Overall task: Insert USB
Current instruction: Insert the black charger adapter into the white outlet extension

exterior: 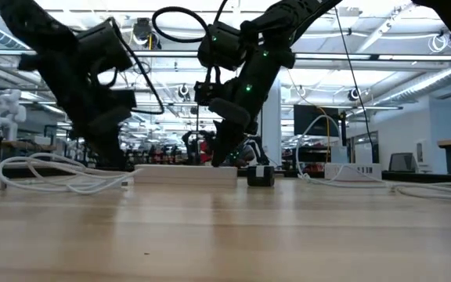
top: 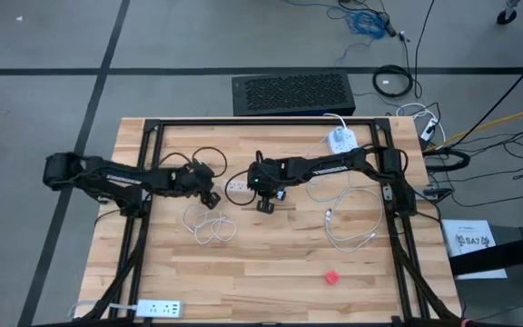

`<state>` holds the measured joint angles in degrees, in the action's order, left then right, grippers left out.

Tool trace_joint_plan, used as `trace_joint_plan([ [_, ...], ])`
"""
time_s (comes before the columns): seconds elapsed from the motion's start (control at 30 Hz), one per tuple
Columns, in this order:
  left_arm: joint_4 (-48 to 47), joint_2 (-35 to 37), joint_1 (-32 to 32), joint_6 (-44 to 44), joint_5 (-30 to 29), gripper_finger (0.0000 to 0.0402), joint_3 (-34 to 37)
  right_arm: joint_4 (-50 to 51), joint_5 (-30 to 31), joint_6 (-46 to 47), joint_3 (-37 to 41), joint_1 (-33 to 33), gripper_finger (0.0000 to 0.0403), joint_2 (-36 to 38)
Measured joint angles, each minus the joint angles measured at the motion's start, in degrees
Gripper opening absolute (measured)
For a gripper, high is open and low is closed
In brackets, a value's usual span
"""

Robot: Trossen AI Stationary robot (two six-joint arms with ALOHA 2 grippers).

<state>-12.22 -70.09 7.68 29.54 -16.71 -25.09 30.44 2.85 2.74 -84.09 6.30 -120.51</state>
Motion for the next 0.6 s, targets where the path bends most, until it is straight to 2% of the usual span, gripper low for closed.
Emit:
trace_joint_plan([
  [0.37,15.66,-9.77,-0.96,-0.48,-0.93,0.0002,0.6,1.48,0.04,0.28,0.17,-0.02,0.0,0.43],
  [0.6,19.68,-11.77,-0.96,-1.99,-2.82,0.0002,0.6,2.14,0.28,1.53,0.36,-0.04,0.0,2.56],
])
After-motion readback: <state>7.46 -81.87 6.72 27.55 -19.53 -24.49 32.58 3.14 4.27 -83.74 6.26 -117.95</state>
